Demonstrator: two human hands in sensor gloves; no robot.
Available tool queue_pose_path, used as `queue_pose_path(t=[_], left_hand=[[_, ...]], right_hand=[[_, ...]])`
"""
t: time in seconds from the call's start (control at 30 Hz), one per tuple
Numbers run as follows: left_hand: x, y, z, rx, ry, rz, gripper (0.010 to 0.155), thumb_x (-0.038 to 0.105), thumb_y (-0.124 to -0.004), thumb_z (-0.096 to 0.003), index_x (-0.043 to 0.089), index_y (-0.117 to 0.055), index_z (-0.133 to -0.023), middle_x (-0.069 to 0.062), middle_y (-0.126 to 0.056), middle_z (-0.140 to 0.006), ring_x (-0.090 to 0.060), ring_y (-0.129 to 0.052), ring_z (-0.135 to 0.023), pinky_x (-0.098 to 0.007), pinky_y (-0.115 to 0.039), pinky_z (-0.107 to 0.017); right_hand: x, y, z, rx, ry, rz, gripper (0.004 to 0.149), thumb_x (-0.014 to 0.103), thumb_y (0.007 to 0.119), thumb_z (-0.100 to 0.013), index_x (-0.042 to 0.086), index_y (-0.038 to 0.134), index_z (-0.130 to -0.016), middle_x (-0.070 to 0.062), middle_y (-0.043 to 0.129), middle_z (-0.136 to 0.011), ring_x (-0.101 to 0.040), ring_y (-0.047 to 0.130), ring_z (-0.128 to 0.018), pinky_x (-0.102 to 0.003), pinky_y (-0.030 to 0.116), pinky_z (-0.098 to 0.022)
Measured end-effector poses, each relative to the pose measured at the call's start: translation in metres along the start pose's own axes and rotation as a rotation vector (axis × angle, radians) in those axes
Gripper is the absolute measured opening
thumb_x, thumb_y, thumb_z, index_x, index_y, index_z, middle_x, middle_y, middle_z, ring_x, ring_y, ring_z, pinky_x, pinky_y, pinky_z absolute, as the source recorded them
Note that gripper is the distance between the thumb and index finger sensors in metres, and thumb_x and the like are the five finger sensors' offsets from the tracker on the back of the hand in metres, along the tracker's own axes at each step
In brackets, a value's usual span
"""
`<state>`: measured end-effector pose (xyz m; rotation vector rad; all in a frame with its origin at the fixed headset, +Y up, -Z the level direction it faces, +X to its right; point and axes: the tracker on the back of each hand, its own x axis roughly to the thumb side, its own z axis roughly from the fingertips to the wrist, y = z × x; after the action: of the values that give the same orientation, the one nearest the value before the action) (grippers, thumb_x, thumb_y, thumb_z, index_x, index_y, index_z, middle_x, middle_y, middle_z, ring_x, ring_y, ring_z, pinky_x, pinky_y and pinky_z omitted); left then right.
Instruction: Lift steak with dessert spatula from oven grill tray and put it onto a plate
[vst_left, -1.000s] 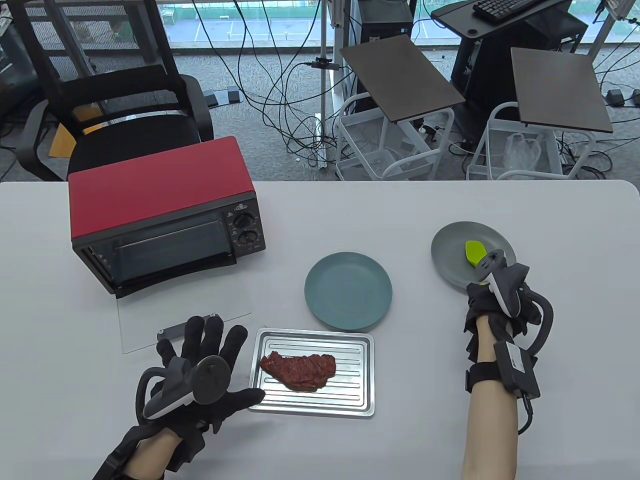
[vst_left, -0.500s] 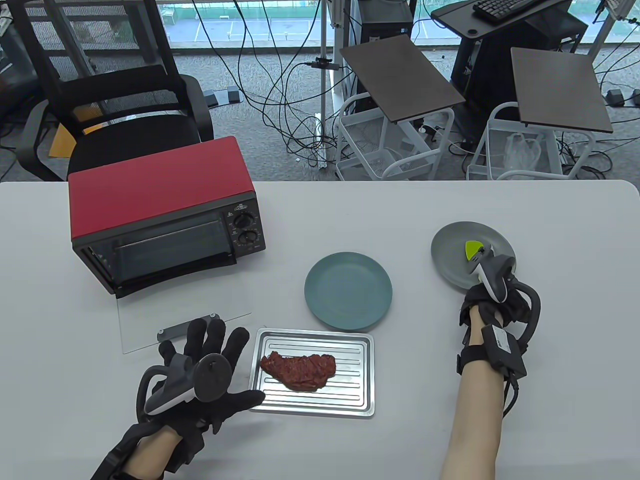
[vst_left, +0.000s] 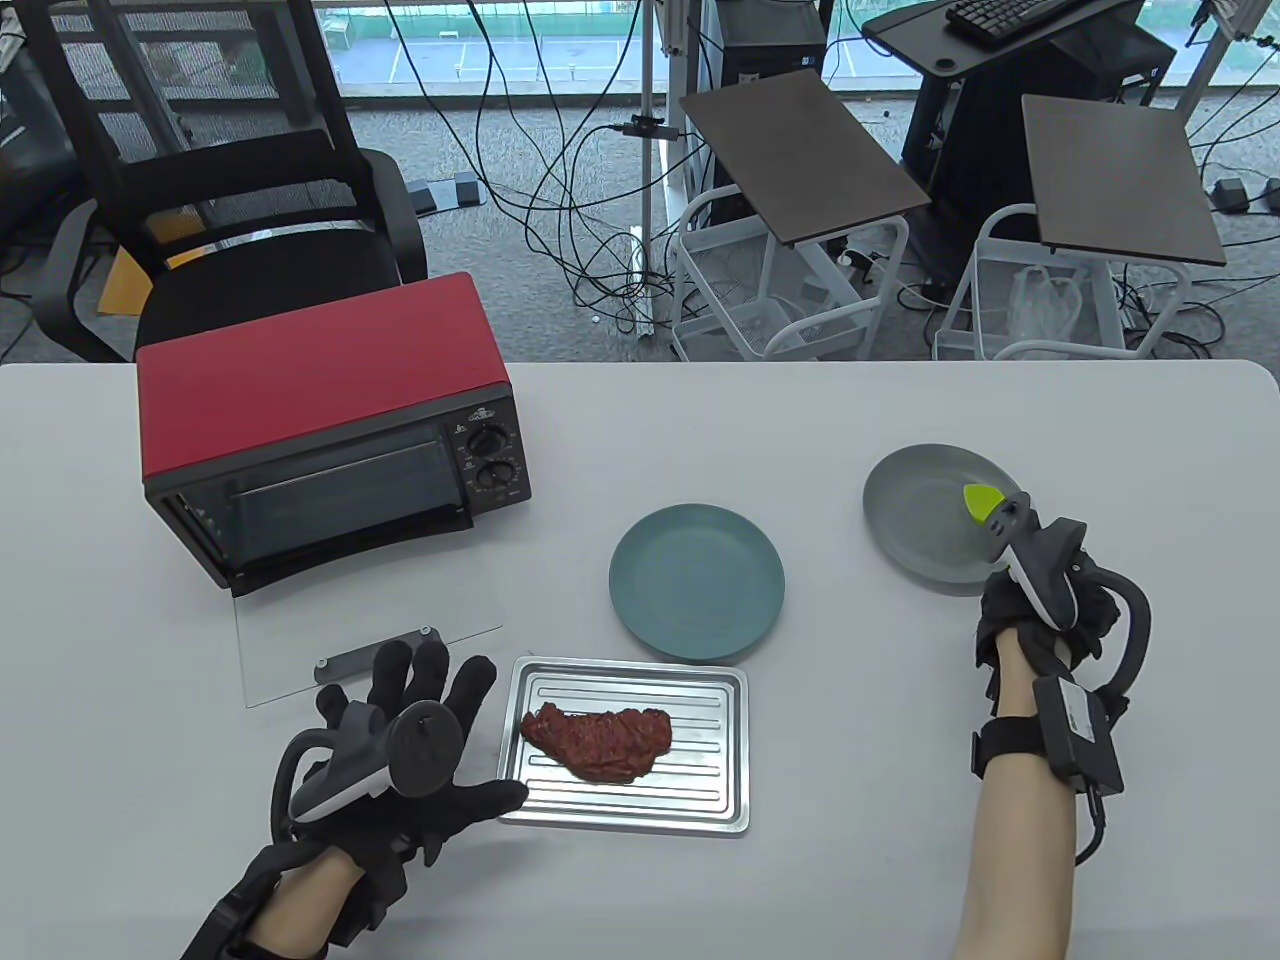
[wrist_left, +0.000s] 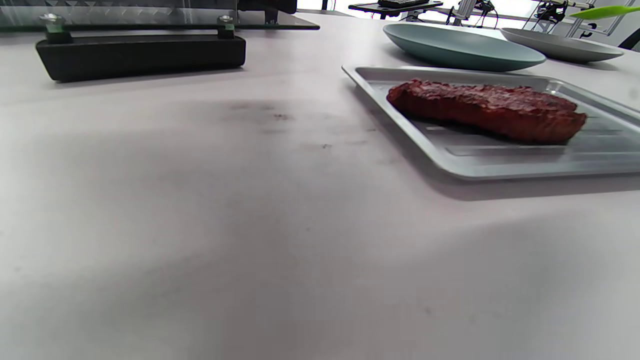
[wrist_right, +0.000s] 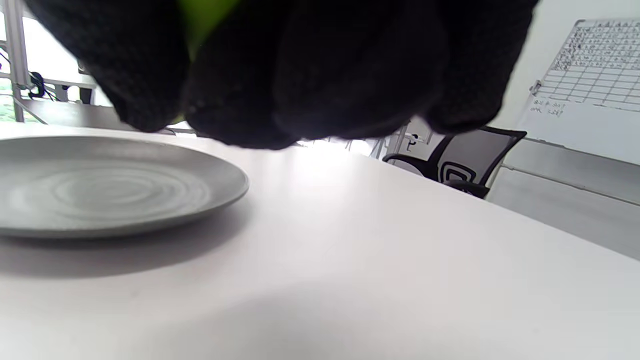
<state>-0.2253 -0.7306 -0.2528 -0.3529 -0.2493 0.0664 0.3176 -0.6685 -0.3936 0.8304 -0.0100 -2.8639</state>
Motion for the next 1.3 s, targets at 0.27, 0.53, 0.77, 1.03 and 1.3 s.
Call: queue_pose_path(t=[0.27, 0.53, 0.77, 1.03, 1.3], left_hand=[[0.001, -0.009, -0.009, -0.064, -0.015, 0.040, 0.109, 0.098, -0.053, -0.0352, 0.042, 0.014, -0.101, -0.006, 0.011, -0.116, -0.045, 0.010, -0.110, -0.086, -0.015, -0.063], [0.003, -0.021, -0.019, -0.118, -0.001, 0.080, 0.109, 0.098, -0.053, -0.0353, 0.043, 0.013, -0.101, -0.005, 0.011, -0.116, -0.045, 0.009, -0.111, -0.085, -0.016, -0.064], [0.001, -0.030, -0.026, -0.162, 0.034, 0.062, 0.108, 0.098, -0.053, -0.0356, 0.043, 0.013, -0.101, -0.005, 0.011, -0.116, -0.044, 0.009, -0.111, -0.085, -0.017, -0.065], [-0.003, -0.040, -0.032, -0.263, 0.032, 0.112, 0.108, 0.098, -0.053, -0.0356, 0.043, 0.014, -0.101, -0.005, 0.012, -0.115, -0.045, 0.010, -0.110, -0.085, -0.016, -0.064], [-0.002, -0.044, -0.034, -0.319, 0.022, 0.117, 0.108, 0.098, -0.052, -0.0357, 0.043, 0.015, -0.100, -0.005, 0.015, -0.114, -0.044, 0.012, -0.109, -0.085, -0.016, -0.064]], right_hand=[[-0.012, -0.056, 0.058, -0.189, -0.190, -0.029, 0.047, 0.051, 0.084, -0.043, 0.015, 0.089, -0.072, 0.003, 0.097, -0.037, -0.020, 0.095, -0.022, -0.048, 0.082, -0.048], [-0.005, -0.063, 0.123, -0.275, -0.430, -0.033, 0.046, 0.052, 0.085, -0.042, 0.016, 0.089, -0.071, 0.004, 0.097, -0.036, -0.019, 0.095, -0.021, -0.047, 0.083, -0.047], [0.010, -0.050, 0.162, -0.272, -0.622, -0.047, 0.046, 0.051, 0.086, -0.041, 0.017, 0.090, -0.070, 0.005, 0.096, -0.035, -0.018, 0.095, -0.020, -0.047, 0.084, -0.047], [0.036, -0.026, 0.194, -0.180, -0.812, -0.010, 0.045, 0.051, 0.086, -0.040, 0.018, 0.090, -0.069, 0.006, 0.096, -0.034, -0.018, 0.095, -0.019, -0.047, 0.084, -0.048], [0.053, -0.003, 0.204, -0.072, -0.928, 0.048, 0.044, 0.051, 0.087, -0.039, 0.019, 0.091, -0.069, 0.006, 0.096, -0.033, -0.018, 0.095, -0.019, -0.047, 0.084, -0.048]])
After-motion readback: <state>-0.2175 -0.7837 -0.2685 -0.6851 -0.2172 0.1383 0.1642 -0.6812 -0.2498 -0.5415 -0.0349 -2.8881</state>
